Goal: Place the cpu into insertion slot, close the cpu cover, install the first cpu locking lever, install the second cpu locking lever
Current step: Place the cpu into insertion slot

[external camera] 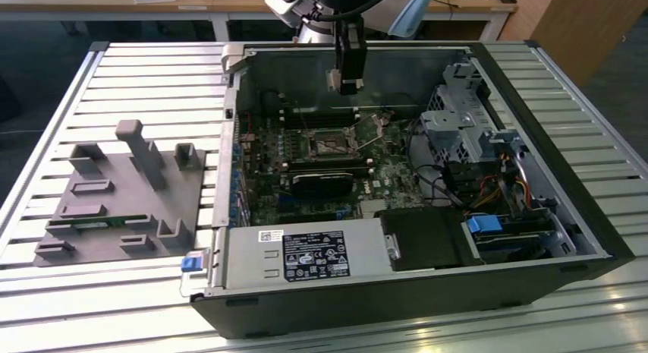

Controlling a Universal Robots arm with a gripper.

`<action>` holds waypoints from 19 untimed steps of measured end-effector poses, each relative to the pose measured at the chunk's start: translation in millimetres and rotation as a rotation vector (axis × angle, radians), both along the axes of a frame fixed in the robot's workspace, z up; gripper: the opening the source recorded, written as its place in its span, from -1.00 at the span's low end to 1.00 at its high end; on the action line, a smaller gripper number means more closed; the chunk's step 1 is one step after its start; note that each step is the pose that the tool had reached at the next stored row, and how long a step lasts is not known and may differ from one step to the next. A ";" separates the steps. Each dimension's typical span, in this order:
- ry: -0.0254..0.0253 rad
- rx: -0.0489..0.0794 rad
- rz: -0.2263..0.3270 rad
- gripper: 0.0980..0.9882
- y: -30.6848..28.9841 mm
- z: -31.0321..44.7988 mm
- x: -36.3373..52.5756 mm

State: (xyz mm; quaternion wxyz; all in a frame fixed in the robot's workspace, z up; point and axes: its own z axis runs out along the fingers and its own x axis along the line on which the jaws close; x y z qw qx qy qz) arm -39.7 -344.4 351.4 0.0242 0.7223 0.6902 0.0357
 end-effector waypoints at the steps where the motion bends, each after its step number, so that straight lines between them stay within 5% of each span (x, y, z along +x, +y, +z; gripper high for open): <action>1: 0.0000 0.000 0.000 0.00 0.0 -0.5 0.0; 19: 0.0022 0.000 0.051 0.00 0.0 -7.8 0.0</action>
